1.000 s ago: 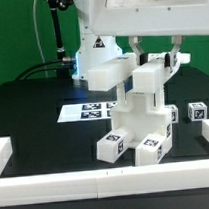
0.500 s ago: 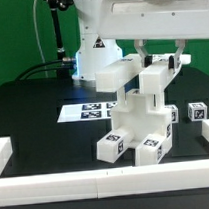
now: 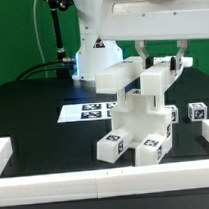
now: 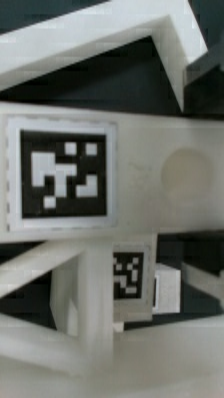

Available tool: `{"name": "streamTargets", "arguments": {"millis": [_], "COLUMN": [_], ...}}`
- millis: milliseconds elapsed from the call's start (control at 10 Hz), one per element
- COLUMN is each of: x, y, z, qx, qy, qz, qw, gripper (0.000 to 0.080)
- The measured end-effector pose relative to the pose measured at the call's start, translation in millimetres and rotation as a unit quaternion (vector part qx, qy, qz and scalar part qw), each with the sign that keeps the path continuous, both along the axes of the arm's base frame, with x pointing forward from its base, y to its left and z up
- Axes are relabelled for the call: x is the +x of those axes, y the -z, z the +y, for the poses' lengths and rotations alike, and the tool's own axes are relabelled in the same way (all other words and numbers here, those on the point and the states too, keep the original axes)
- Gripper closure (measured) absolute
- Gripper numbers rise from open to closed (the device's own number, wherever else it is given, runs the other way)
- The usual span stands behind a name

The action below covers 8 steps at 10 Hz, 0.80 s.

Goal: Assemble chair

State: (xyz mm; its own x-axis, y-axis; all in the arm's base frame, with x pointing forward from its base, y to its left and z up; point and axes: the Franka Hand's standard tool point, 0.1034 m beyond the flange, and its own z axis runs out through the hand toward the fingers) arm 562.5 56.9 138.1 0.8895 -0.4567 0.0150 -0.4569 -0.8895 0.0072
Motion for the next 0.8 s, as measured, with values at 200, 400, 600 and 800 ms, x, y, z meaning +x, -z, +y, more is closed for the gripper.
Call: {"name": "streamTargets", "arguments": {"millis": [200,400,600,800], "x": [0.3,0.3,0.5,-0.2], "y": [-0.1,-0.1,-0.7,-2.3], "z": [0.0,0.0,-2.9,-16.7], "qx": [0.000,0.000,0.005,0.023], "qy": [0.000,0.000,0.010,0.065], "qz": [0.000,0.000,0.000,-0.001], "qw": [1.000,1.000,1.000,0.998], "gripper": [0.0517,0.0517,0.0517,0.0517]}}
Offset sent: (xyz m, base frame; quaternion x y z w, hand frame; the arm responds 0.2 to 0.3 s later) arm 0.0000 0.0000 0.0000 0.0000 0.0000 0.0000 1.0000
